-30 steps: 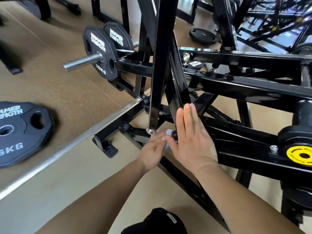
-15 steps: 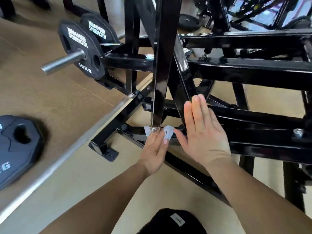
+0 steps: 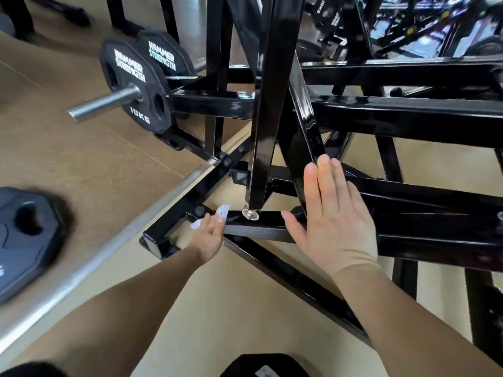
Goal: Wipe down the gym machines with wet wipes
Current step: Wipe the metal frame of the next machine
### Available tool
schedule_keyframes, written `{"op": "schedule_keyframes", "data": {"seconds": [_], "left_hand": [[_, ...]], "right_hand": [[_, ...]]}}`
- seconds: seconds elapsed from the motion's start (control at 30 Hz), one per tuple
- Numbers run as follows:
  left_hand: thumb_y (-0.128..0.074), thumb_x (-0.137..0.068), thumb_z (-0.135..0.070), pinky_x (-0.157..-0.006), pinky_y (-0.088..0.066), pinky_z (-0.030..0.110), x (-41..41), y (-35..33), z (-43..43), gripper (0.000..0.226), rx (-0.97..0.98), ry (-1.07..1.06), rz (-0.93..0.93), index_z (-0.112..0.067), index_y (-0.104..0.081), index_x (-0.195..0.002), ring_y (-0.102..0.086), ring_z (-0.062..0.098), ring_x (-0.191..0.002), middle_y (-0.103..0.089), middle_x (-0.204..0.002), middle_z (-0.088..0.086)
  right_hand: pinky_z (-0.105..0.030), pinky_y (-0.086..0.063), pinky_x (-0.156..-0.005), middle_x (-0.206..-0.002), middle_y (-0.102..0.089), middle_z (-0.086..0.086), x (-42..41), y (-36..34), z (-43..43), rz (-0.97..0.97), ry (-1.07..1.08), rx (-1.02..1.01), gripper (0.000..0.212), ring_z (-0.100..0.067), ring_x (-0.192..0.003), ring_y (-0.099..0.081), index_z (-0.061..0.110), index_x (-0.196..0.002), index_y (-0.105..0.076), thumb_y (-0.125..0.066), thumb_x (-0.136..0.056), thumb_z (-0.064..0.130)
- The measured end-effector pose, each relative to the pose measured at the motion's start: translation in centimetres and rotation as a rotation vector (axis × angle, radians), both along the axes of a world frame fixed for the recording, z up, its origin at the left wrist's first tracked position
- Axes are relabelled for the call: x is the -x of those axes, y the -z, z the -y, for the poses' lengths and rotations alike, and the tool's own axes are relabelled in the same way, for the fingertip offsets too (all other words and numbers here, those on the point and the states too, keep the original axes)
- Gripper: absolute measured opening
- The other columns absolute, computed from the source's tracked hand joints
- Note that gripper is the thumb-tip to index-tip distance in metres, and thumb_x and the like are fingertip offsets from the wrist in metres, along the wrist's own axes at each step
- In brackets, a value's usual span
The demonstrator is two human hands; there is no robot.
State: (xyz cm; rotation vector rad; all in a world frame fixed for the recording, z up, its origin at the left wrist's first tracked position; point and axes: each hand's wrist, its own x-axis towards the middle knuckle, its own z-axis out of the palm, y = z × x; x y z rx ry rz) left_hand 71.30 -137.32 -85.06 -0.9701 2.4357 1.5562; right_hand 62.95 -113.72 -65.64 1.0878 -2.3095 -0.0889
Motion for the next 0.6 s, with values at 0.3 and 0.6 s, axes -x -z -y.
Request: {"op": "schedule_keyframes", "data": {"seconds": [0.3, 0.6], "left_hand": [[-0.019, -0.112, -0.046, -0.126, -0.013, 0.036, -0.1, -2.1, -4.5, 0.050, 0.147, 0.214, -0.453, -0.033, -0.030, -0.159, -0.015, 0.002, -0.154, -0.027, -0.165, -0.014], [-0.016, -0.109, -0.054, -0.126, -0.001, 0.031, 2.6, 0.6, -0.2, 0.063, -0.037, -0.047, -0.105, -0.021, -0.035, -0.159, -0.013, 0.016, -0.157, -0.021, -0.170, 0.001]], "right_hand": [[-0.059, -0.040, -0.113, -0.168, -0.017, -0.026, 0.1, 0.5, 0.3, -0.039, 0.011, 0.036, 0.082, -0.044, -0.153, -0.026, 0.001, -0.163, -0.010, -0.042, -0.106, 0.051], [-0.059, -0.042, -0.111, -0.165, -0.022, -0.028, 0.3, 0.9, 0.3, -0.078, -0.003, 0.059, 0.088, -0.045, -0.152, -0.029, 0.000, -0.162, -0.012, -0.047, -0.103, 0.056]]}}
